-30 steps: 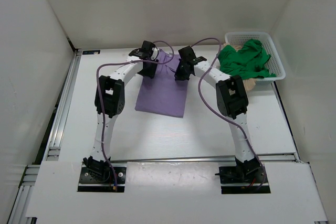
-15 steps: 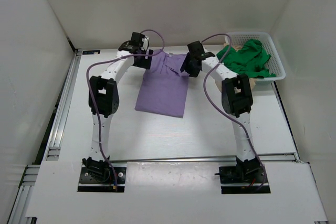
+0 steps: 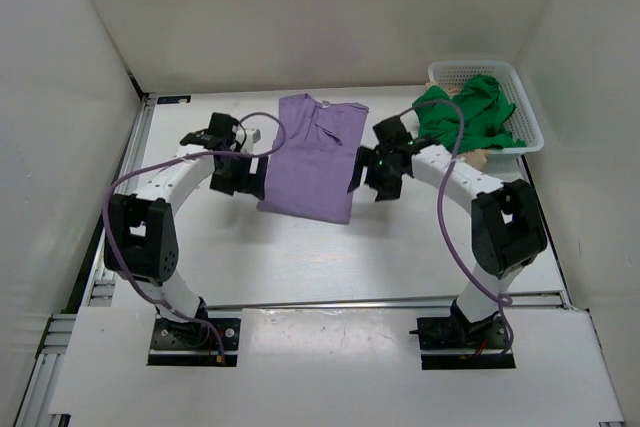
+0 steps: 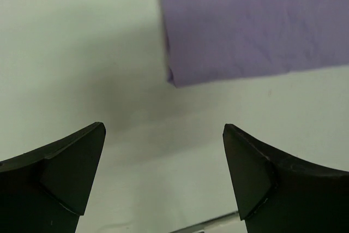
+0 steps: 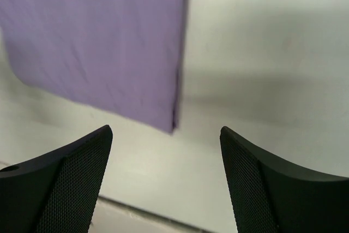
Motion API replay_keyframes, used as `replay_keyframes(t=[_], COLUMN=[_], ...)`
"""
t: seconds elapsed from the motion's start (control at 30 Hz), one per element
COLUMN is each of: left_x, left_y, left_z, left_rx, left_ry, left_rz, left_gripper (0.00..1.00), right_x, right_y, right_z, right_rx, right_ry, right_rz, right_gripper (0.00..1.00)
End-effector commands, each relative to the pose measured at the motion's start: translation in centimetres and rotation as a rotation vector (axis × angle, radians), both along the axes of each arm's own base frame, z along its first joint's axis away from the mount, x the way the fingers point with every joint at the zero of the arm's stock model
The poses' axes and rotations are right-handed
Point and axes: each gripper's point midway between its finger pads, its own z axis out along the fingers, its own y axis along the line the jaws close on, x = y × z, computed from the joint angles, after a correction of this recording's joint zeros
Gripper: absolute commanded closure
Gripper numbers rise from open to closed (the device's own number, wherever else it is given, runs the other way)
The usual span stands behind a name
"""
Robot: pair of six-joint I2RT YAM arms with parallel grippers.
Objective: Fold and stack the t-shirts
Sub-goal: Grab one side of the 2/3 rectangular tshirt with both arms
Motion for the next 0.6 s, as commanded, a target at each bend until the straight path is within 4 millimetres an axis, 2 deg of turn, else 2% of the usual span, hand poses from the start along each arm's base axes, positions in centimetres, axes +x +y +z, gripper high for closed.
replay_keyframes(t=[0.0, 0.03, 0.07, 0.1, 0.13, 0.17, 0.2, 0.33, 0.43, 0.53, 0.57], left_x=[-2.2, -2.0, -1.9, -0.8, -1.2, -1.3, -1.5, -3.8, -3.5, -1.9, -0.9], left_y=[-1.3, -0.9, 1.6, 2.1, 1.6, 1.9, 1.5, 0.3, 0.8, 1.1, 2.6], left_z=[1.6, 4.4, 4.7, 6.3, 7.5, 7.9, 7.8, 6.0, 5.9, 5.5, 4.4], left_rx=[-0.214, -0.295, -0.369, -0.434, -0.529, -0.562, -0.610, -0.764, -0.748, -0.453, -0.264], left_ry=[0.002, -0.095, -0.134, -0.236, -0.256, -0.261, -0.241, -0.128, -0.136, -0.176, -0.201], left_rz=[-0.038, -0.037, 0.026, 0.010, -0.030, -0.028, -0.046, -0.065, -0.048, -0.007, 0.056], left_gripper=[0.00, 0.00, 0.00, 0.00, 0.00, 0.00, 0.00, 0.00, 0.00, 0.00, 0.00], right_x=[-4.6, -5.3, -6.1, -6.5, -6.8, -7.5, -7.3, -7.6, -7.6, -7.7, -7.7], right_y=[1.7, 2.0, 1.6, 2.3, 2.4, 2.4, 2.5, 2.6, 2.6, 2.8, 2.8], right_z=[-2.4, -2.5, -3.4, -3.0, -3.0, -3.7, -3.2, -3.0, -2.8, -2.9, -2.9], right_rx=[0.043, 0.057, 0.052, 0.081, 0.101, 0.096, 0.107, 0.106, 0.093, 0.087, 0.091], right_ry=[0.106, 0.115, 0.138, 0.121, 0.130, 0.148, 0.130, 0.124, 0.104, 0.103, 0.107], right_rz=[0.061, 0.066, 0.053, 0.062, 0.048, 0.048, 0.050, 0.045, 0.044, 0.040, 0.031], right_gripper=[0.16, 0.16, 0.16, 0.16, 0.16, 0.16, 0.16, 0.16, 0.16, 0.16, 0.16])
